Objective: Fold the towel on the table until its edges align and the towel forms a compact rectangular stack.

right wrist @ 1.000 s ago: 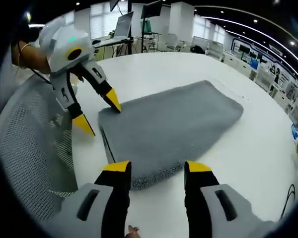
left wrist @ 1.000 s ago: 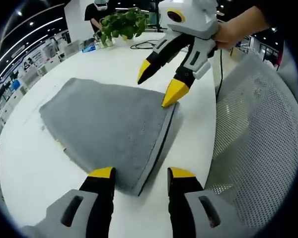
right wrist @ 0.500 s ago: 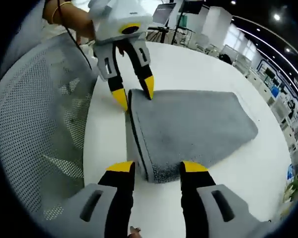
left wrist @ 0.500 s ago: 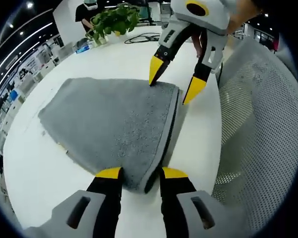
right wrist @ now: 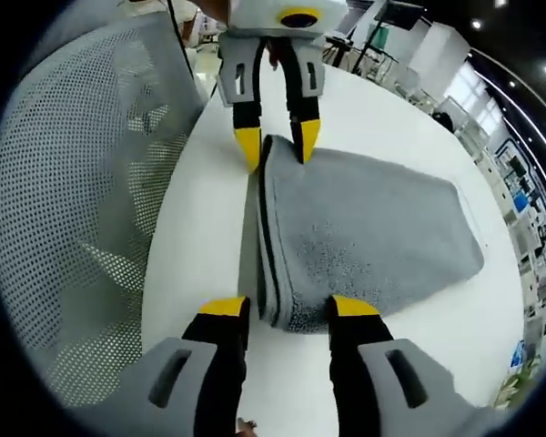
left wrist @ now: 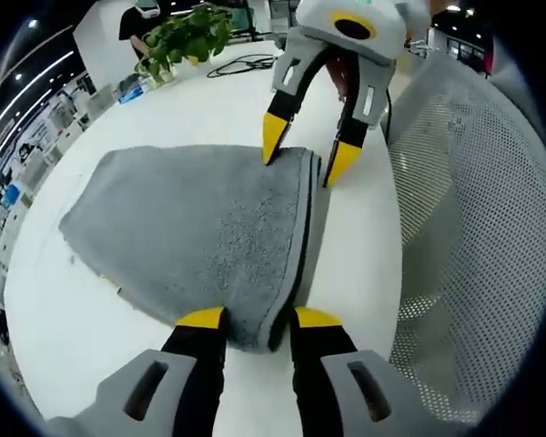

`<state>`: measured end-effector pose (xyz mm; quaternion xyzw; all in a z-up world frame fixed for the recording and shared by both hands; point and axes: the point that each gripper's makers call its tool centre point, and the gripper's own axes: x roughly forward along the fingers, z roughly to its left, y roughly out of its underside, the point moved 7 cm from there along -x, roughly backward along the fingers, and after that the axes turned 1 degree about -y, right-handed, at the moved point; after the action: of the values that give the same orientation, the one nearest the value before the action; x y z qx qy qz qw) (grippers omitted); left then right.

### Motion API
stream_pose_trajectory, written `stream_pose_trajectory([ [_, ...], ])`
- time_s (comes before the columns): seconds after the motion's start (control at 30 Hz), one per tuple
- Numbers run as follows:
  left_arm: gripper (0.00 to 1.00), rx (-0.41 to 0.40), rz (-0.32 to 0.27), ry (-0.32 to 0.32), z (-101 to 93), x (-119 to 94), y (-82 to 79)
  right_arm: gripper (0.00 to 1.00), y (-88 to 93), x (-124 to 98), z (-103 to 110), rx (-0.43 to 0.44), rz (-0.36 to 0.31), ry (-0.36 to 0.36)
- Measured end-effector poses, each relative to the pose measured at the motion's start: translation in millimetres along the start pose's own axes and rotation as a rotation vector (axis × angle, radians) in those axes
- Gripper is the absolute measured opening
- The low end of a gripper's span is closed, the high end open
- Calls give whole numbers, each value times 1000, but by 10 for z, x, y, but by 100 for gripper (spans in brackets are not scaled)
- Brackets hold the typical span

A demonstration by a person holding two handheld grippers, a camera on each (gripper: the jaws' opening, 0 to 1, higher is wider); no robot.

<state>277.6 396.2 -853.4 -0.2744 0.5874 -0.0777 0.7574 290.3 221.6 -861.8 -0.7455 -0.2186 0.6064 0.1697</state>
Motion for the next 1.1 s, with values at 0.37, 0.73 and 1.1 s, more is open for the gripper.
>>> stream_pose_trajectory([
  [0.37,19,105,35,27,57,13,-32,26,-14,-38,-55,21,-17,-46],
  [0.73,11,113,39,5,109,22,-20,13,30,-1,-153,150,-61,-24],
  [1.1,10,-8,-18,3,142,14,25,13,22,7,-117,233,-75,1],
])
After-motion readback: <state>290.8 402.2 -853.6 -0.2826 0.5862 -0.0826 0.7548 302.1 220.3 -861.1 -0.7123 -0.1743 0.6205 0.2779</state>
